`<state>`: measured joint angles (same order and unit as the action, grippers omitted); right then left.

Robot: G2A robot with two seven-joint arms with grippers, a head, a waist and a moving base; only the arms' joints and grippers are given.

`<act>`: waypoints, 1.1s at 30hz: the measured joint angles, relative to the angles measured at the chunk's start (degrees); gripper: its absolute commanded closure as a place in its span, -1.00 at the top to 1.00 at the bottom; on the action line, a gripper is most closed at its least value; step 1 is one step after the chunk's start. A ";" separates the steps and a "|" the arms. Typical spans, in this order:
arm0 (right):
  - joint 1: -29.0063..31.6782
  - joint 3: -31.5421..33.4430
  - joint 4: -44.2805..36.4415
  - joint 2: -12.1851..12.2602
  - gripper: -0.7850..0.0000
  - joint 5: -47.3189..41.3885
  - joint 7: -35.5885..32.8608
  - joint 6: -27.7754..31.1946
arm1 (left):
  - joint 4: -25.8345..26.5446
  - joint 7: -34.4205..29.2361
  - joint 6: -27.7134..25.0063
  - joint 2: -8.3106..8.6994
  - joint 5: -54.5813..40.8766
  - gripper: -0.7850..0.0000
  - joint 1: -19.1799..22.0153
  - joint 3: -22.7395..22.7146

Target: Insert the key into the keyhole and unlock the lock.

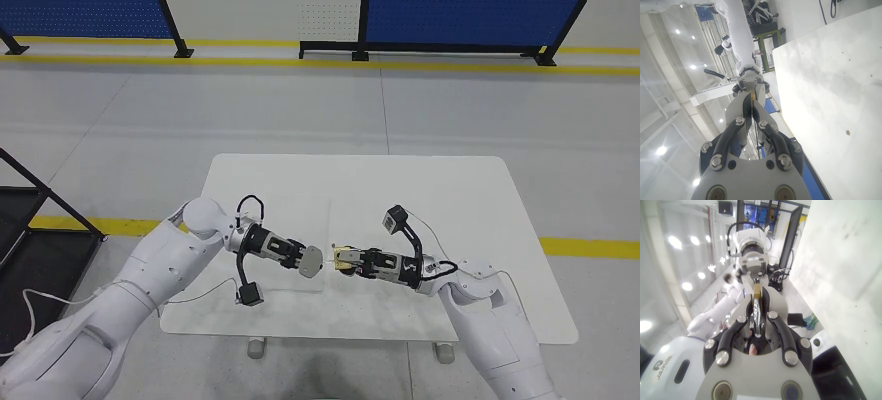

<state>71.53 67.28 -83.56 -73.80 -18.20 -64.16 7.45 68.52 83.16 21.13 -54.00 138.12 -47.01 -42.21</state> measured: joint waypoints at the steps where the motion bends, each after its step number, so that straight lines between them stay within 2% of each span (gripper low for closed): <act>1: 0.00 0.00 0.00 0.00 -1.00 0.00 0.00 0.00 | 0.00 0.06 -0.06 0.02 -0.22 -1.00 -0.05 -0.04; 33: 0.00 0.00 0.00 0.00 -1.00 0.00 0.00 0.00 | -0.82 0.22 -0.22 -0.24 -1.50 -1.00 -0.28 0.40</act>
<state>71.53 67.28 -83.56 -73.80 -18.20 -64.16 7.45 67.70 83.38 20.92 -54.24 136.62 -47.29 -41.81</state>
